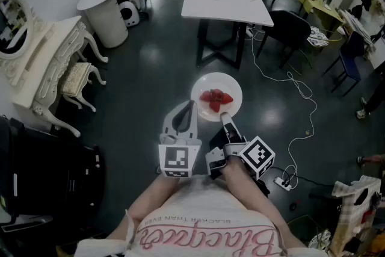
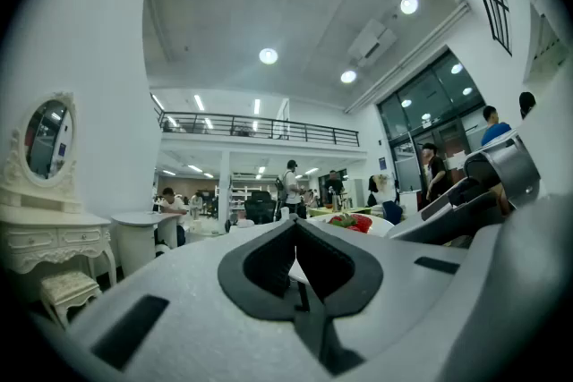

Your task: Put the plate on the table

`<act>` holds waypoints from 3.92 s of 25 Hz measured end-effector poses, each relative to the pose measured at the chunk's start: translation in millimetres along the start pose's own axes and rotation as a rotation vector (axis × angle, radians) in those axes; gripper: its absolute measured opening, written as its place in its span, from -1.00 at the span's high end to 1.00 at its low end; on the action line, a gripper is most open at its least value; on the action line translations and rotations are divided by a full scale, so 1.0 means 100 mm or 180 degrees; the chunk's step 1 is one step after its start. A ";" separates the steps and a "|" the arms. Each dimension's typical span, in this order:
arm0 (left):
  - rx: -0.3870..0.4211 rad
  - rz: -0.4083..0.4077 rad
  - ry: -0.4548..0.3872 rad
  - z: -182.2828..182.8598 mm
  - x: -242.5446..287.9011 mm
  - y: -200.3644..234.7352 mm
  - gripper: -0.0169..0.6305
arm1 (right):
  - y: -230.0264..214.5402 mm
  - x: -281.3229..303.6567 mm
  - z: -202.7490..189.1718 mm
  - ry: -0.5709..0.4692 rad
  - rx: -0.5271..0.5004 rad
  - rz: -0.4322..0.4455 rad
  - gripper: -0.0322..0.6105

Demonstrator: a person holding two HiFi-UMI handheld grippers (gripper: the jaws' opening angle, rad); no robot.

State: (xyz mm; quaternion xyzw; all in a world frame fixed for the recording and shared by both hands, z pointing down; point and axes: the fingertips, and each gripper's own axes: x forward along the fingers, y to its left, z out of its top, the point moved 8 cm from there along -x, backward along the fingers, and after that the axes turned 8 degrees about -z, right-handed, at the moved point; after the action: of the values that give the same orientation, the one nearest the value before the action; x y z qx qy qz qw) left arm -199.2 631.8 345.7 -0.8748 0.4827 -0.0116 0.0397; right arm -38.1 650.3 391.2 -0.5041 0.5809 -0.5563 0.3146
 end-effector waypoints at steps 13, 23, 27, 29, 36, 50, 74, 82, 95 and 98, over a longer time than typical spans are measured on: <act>0.0007 -0.0073 -0.0012 -0.05 0.04 -0.02 0.93 | -0.03 0.05 0.06 -0.0065 -0.0023 -0.0018 0.86; -0.0087 -0.0076 -0.0021 -0.16 0.28 -0.25 0.93 | -0.21 -0.05 0.41 -0.0035 -0.0038 0.0010 0.86; -0.0102 -0.0118 -0.0007 -0.22 0.58 -0.37 0.93 | -0.25 0.06 0.69 -0.0060 0.0013 0.0033 0.86; -0.0123 -0.0132 -0.0012 -0.21 0.72 -0.34 0.93 | -0.23 0.16 0.78 -0.0072 0.0006 0.0024 0.86; -0.0123 -0.0195 -0.0031 -0.24 1.23 -0.03 0.93 | -0.24 0.67 0.94 -0.0123 -0.0016 -0.0026 0.86; -0.0187 -0.0214 -0.0017 -0.32 2.27 1.03 0.93 | 0.09 2.05 1.12 -0.0119 -0.0030 0.0006 0.86; -0.0239 -0.0509 -0.0025 -0.48 3.67 2.07 0.93 | 0.40 3.68 1.54 -0.0275 -0.0025 0.0014 0.86; -0.0232 -0.0496 0.0058 -0.58 4.06 2.21 0.93 | 0.35 4.04 1.77 -0.0290 0.0055 -0.0012 0.86; -0.0261 -0.0449 0.0110 -0.63 5.24 2.42 0.93 | 0.33 5.00 2.56 -0.0231 0.0189 0.0031 0.86; -0.0255 -0.0439 0.0087 -0.61 5.62 2.44 0.93 | 0.38 5.28 2.83 -0.0184 0.0170 0.0021 0.86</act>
State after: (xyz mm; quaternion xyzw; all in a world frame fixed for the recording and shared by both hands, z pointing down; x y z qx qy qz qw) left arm -108.8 23.6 377.0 -0.9066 0.4220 -0.0070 -0.0028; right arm 59.8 58.0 406.3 -0.5094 0.5582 -0.5558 0.3465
